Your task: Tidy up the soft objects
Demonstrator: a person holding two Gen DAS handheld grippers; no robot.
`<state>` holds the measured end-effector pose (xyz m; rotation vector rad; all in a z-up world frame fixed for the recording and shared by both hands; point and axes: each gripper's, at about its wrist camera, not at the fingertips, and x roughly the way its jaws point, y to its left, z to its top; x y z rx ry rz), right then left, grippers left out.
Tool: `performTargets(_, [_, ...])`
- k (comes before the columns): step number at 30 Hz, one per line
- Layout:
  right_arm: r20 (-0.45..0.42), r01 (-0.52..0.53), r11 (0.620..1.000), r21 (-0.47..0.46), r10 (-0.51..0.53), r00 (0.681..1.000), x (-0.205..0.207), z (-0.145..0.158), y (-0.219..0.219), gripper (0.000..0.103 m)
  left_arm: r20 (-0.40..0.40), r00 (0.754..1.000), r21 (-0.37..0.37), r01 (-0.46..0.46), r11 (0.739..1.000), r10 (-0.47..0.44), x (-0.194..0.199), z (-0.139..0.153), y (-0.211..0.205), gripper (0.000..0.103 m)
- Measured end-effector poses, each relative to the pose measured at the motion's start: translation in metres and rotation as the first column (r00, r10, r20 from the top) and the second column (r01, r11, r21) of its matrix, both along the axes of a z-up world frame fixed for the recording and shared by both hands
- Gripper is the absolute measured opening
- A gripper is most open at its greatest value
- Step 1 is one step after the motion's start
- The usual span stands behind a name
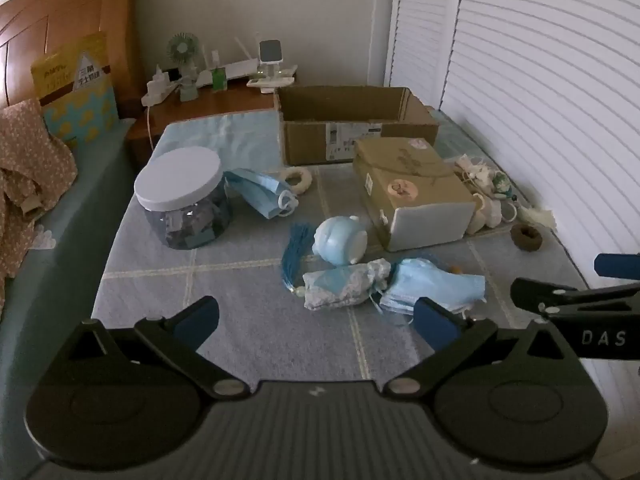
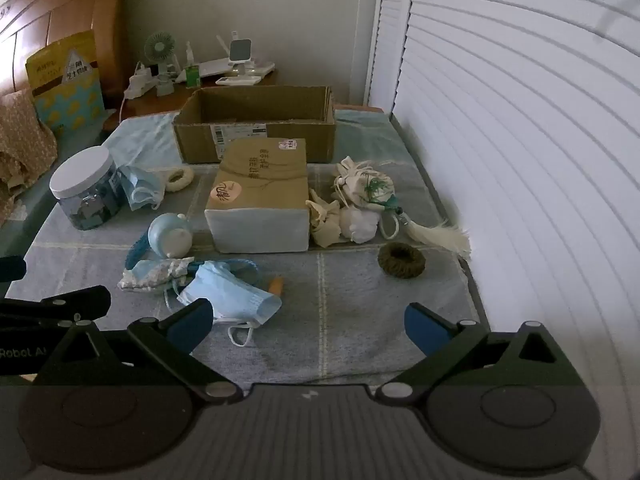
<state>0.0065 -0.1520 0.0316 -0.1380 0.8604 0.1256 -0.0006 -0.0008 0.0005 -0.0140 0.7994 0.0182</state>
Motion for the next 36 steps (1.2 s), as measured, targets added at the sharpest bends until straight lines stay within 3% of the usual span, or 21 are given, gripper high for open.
performTargets(36, [0.018, -0.006, 1.000, -0.027, 0.006, 1.000, 0.0015, 0.0062, 0.0015, 0.103, -0.007, 1.000, -0.033, -0.011, 0.999, 0.011, 0.0018, 0.0015, 0.0021, 0.102])
